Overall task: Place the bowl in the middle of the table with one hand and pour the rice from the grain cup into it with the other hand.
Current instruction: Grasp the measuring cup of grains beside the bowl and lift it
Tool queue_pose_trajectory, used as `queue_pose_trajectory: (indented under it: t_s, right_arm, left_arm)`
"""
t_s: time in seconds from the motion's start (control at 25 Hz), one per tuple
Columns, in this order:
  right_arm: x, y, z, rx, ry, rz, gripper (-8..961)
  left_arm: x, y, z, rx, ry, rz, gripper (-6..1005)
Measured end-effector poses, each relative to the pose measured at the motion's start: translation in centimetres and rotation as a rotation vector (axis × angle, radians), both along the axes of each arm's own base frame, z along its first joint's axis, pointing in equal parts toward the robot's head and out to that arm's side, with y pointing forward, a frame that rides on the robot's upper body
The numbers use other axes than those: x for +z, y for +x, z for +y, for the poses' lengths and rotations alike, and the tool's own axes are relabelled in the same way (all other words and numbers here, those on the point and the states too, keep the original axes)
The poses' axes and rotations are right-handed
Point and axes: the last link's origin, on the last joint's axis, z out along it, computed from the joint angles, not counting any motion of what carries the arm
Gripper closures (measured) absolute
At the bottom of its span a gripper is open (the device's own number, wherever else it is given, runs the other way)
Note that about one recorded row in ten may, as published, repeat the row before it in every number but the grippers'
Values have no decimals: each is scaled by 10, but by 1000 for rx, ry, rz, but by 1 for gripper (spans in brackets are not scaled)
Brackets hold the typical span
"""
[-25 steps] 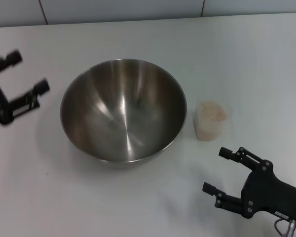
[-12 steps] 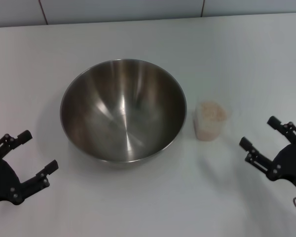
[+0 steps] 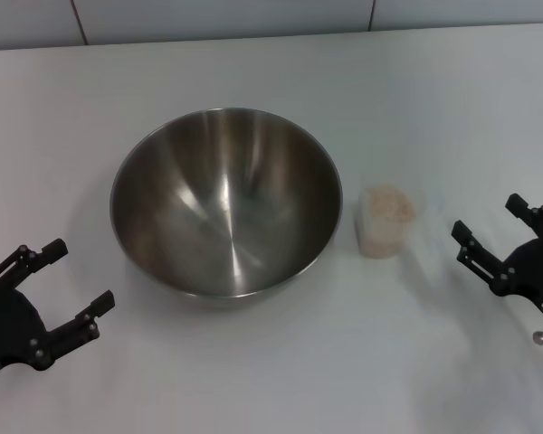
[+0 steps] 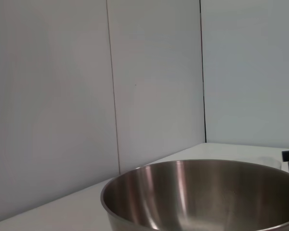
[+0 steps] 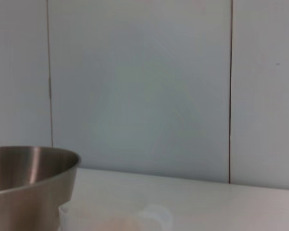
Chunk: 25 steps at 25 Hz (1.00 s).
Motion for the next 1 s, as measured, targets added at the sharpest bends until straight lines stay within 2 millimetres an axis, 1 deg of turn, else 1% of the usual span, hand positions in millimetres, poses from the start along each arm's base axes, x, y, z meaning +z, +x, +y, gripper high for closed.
queue_pose_trajectory:
  t_s: [0.08, 0.2, 0.52, 1.0]
  right_arm:
    - [-1, -1, 2, -3, -3, 0, 119]
    - [-4, -2, 11, -11, -18, -13, 119]
    - [-10, -7, 24, -11, -39, -17, 118]
    - [-10, -13, 33, -8, -17, -6, 126]
  left_arm:
    - [-1, 1, 1, -2, -3, 2, 153]
    - [-3, 1, 4, 0, -10, 7, 153]
    - [-6, 2, 4, 1, -15, 7, 153]
    - [-7, 3, 4, -3, -23, 10, 153]
